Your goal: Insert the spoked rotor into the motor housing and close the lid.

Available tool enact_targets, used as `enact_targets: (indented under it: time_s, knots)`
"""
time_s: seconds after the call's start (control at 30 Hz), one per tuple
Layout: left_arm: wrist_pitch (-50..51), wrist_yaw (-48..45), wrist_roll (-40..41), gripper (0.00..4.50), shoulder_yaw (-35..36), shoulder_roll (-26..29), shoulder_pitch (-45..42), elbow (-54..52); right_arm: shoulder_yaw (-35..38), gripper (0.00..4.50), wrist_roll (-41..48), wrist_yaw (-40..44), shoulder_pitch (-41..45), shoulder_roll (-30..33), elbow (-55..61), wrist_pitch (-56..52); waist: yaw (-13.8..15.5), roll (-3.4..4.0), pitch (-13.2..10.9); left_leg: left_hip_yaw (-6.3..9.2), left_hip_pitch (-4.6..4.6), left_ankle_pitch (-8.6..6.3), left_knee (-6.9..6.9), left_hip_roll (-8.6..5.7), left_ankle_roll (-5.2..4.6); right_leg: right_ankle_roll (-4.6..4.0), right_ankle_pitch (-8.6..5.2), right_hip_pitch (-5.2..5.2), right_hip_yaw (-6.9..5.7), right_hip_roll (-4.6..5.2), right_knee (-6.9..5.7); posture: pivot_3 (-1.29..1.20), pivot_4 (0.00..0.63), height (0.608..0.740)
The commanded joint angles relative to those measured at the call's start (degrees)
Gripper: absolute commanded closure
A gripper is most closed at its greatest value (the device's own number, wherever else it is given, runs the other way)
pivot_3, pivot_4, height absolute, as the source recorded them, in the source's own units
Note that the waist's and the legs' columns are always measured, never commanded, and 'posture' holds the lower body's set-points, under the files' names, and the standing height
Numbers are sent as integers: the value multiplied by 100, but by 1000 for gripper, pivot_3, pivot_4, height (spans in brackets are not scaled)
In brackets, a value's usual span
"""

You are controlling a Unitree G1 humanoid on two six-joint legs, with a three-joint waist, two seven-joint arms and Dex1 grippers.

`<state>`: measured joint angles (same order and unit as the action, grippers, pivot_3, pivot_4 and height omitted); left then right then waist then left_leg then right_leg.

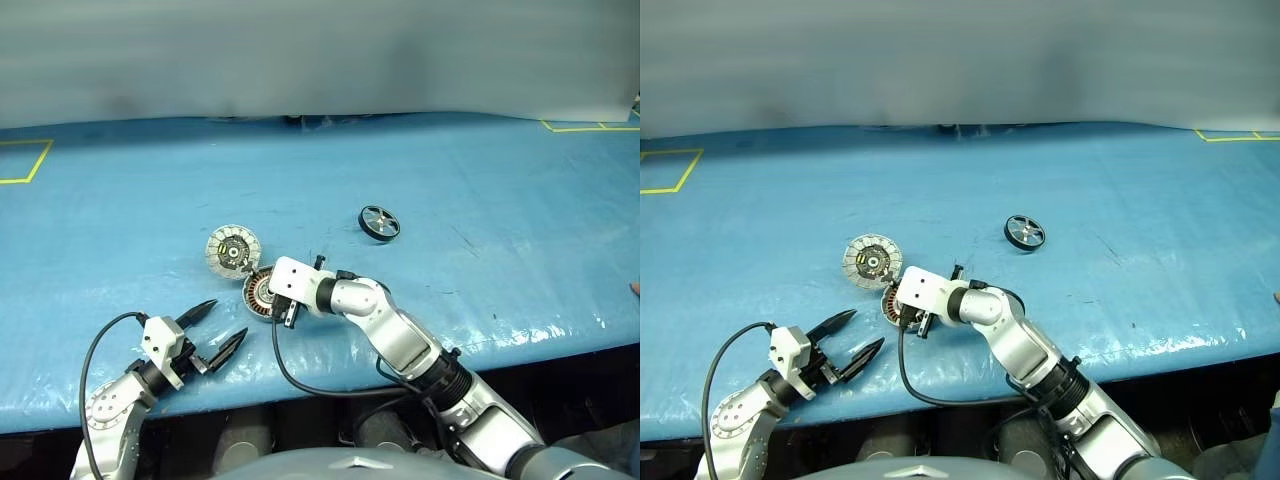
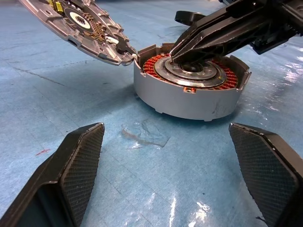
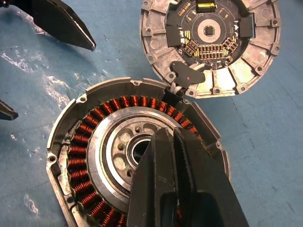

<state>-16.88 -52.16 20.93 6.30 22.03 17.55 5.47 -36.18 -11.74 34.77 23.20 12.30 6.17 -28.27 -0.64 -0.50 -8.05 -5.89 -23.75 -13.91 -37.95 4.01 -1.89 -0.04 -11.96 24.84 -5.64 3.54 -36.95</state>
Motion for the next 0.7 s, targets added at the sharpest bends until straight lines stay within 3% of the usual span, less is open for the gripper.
enact_targets:
  time_s: [0.03,0.7]
  knots:
    - [-42,5,16,0,-10,-15,50,-10,-98,4347,-143,70,-178,149,-178,-303,0,1,0,0,1,0,0,0,0,0,0,0,0,0,0,0,150,740]
    - [-7,-47,9,0,-34,12,-46,-4,451,4347,216,-54,-220,78,319,-454,3,4,-2,3,-3,-1,1,0,0,1,-1,0,-3,8,4,0,150,740]
